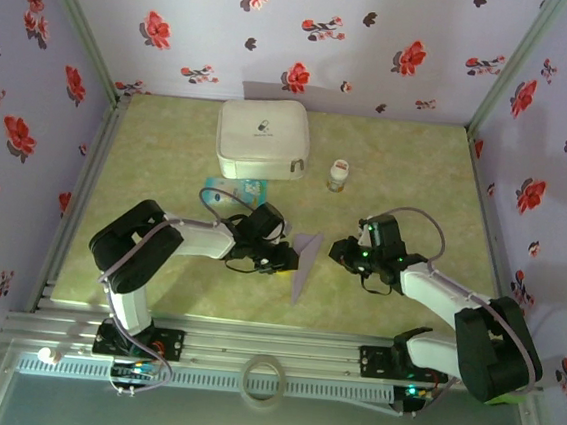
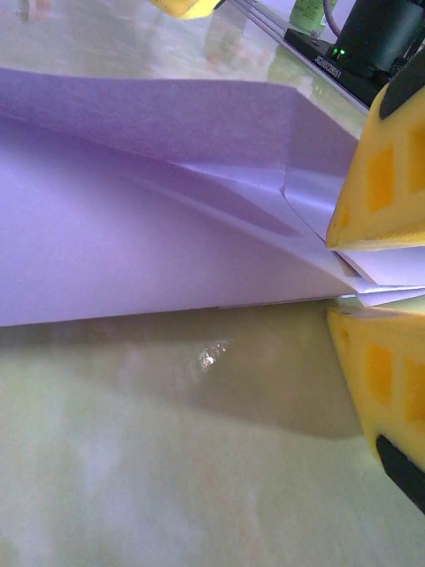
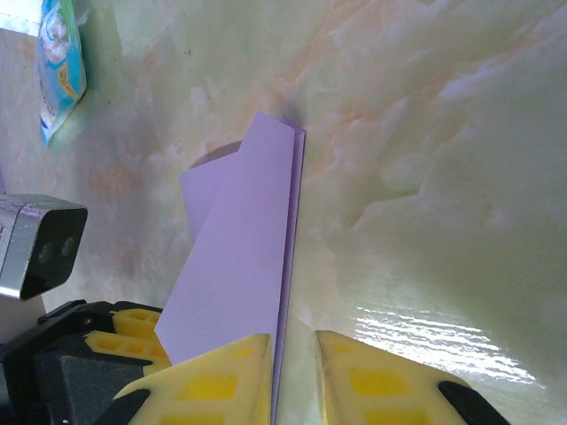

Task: Fold a paper plane with a square sheet of paper (pick it up from the middle)
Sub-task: Move a paper plane to the center of the table.

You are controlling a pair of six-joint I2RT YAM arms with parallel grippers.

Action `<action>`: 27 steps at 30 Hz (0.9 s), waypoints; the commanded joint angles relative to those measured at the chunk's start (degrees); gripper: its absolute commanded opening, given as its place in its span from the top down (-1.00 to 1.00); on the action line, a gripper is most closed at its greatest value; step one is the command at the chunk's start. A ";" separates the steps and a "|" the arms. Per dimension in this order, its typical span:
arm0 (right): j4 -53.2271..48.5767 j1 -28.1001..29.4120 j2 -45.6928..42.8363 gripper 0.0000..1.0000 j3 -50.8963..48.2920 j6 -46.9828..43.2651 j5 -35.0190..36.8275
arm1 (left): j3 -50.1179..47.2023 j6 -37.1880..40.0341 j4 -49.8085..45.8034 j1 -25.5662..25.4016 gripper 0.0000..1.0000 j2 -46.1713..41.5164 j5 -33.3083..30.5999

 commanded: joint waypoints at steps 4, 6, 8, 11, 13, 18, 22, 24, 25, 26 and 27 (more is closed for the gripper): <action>1.99 -0.11 0.55 0.60 -1.31 1.03 0.76 | 0.88 -1.06 1.56 -0.79 0.52 1.30 1.54; 2.49 -0.03 1.04 0.60 -1.36 1.26 0.63 | 0.97 -1.07 1.93 -0.73 0.54 1.30 1.69; 2.94 -0.01 1.53 0.60 -1.42 1.39 0.54 | 1.07 -1.08 2.35 -0.72 0.55 1.50 1.96; 3.65 -0.02 2.05 0.60 -1.70 1.70 0.52 | 1.10 -1.07 3.03 -0.73 0.59 1.74 2.44; 3.92 -0.02 2.08 0.60 -1.91 1.83 0.58 | 0.97 -1.09 3.61 -0.76 0.62 1.59 2.42; 3.82 -0.01 1.91 0.59 -1.83 2.00 0.52 | 0.81 -1.23 5.50 -0.76 0.79 0.50 2.27; 3.49 -0.02 0.44 0.52 -1.39 2.96 0.54 | 0.90 0.18 4.11 -0.71 0.87 -2.37 -0.92; 3.53 0.05 -0.70 0.42 -1.13 4.14 0.55 | 1.86 2.32 -0.10 -0.93 0.89 -3.90 -4.28; 3.88 0.21 -1.44 0.38 -1.13 4.99 0.42 | 2.82 3.98 -4.30 -1.25 0.91 -4.90 -7.21; 4.35 0.41 -1.99 0.35 -1.00 5.67 0.24 | 4.14 5.61 -8.23 -1.55 0.92 -5.60 -9.92; 4.75 0.83 -2.82 0.30 -0.86 6.55 0.10 | 5.83 7.57 -13.34 -2.04 0.93 -6.30 -13.32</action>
